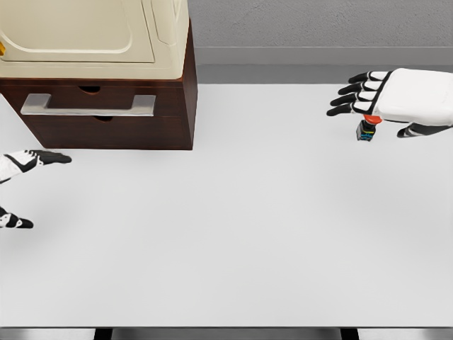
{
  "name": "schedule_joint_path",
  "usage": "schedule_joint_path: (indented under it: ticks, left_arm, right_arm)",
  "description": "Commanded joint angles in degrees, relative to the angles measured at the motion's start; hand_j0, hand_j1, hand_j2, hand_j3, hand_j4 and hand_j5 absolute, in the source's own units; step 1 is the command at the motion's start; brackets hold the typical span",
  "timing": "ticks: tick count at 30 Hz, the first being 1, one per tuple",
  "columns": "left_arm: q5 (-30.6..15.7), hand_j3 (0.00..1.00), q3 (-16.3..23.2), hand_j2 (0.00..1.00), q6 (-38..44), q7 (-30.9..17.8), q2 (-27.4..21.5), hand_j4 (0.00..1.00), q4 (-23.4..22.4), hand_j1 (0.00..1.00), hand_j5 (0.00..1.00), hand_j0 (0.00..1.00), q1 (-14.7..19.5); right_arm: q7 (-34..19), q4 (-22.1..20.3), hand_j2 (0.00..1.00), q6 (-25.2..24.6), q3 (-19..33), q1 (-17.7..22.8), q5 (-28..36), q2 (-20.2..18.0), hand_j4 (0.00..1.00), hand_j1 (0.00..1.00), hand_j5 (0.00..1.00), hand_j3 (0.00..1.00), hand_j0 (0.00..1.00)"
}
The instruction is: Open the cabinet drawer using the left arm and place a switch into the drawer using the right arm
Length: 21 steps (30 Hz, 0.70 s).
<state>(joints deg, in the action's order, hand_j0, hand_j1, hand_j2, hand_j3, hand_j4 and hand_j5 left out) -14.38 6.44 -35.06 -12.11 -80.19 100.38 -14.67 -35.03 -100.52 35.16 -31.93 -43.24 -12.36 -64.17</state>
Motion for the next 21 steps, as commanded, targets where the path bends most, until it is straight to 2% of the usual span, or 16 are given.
schedule_joint_path:
  ticks: [1, 4, 7, 9, 11, 12, 13, 16, 18, 19, 21]
  left_arm:
    - [-0.2, 1.0, 0.6, 1.0, 0.1, -0.4, -0.4, 1.0, 0.7, 1.0, 1.0, 1.0, 0.1]
    - [-0.3, 1.0, 0.8, 1.0, 0.1, -0.6, -0.1, 1.0, 0.7, 1.0, 1.0, 1.0, 0.6]
    - [-0.2, 1.0, 0.9, 1.0, 0.1, -6.6, 1.6, 1.0, 0.7, 1.0, 1.0, 1.0, 1.6]
    - [0.0, 1.0, 0.9, 1.0, 0.5, -7.6, 3.3, 1.0, 0.6, 1.0, 1.0, 1.0, 2.0]
    - [0.1, 1.0, 0.9, 1.0, 9.3, -7.7, 4.3, 1.0, 0.6, 1.0, 1.0, 1.0, 4.5]
    - [0.1, 1.0, 0.9, 1.0, 11.9, -7.8, 4.6, 1.0, 0.6, 1.0, 1.0, 1.0, 5.2]
    - [-0.3, 1.0, 0.9, 1.0, 13.4, -8.1, 4.8, 1.0, 0.6, 1.0, 1.0, 1.0, 6.0]
    - [-2.9, 1.0, 0.9, 1.0, 21.3, -15.7, 6.5, 1.0, 0.6, 1.0, 1.0, 1.0, 11.2]
    - [-3.2, 1.0, 0.9, 1.0, 21.5, -18.2, 6.5, 1.0, 0.6, 1.0, 1.0, 1.0, 12.0]
    - [-3.0, 1.0, 0.9, 1.0, 21.0, -21.9, 6.4, 1.0, 0.6, 1.0, 1.0, 1.0, 13.6]
    - [-2.7, 1.0, 0.9, 1.0, 20.1, -22.4, 6.4, 1.0, 0.6, 1.0, 1.0, 1.0, 15.8]
  right_arm:
    - [0.0, 0.0, 1.0, -0.2, 0.0, 0.0, 0.2, 0.1, 1.0, 1.0, 1.0, 1.0, 1.0]
    - [0.0, 0.1, 1.0, -0.2, 0.0, 0.0, 0.3, 0.0, 1.0, 1.0, 1.0, 1.0, 1.0]
    - [0.0, 1.6, 1.0, -0.2, 0.1, 0.0, -0.3, 0.0, 1.0, 1.0, 1.0, 1.0, 1.0]
    - [0.0, 6.7, 1.0, -0.2, 0.1, -0.4, -0.4, 0.4, 1.0, 1.0, 1.0, 1.0, 1.0]
    - [0.0, 12.6, 1.0, -0.2, 0.2, -0.9, -0.3, 0.8, 1.0, 1.0, 1.0, 1.0, 1.0]
    - [0.0, 14.0, 1.0, -0.2, 0.1, -1.1, -0.3, 1.1, 1.0, 1.0, 1.0, 1.0, 1.0]
    - [0.0, 14.1, 1.0, -0.2, -0.8, -1.1, -0.3, 2.4, 1.0, 1.0, 1.0, 1.0, 1.0]
    - [0.0, 14.5, 1.0, -0.2, -2.2, -1.1, -0.4, 3.3, 1.0, 1.0, 1.0, 1.0, 1.0]
    - [0.0, 14.4, 1.0, -0.2, -2.8, -1.1, -0.6, 4.1, 1.0, 1.0, 1.0, 1.0, 1.0]
    - [0.0, 14.4, 1.0, -0.2, -2.8, -1.1, -2.8, 5.5, 1.0, 1.0, 1.0, 1.0, 1.0]
    - [0.0, 15.1, 1.0, -0.2, -2.8, -1.1, -4.7, 6.1, 1.0, 1.0, 1.0, 1.0, 1.0]
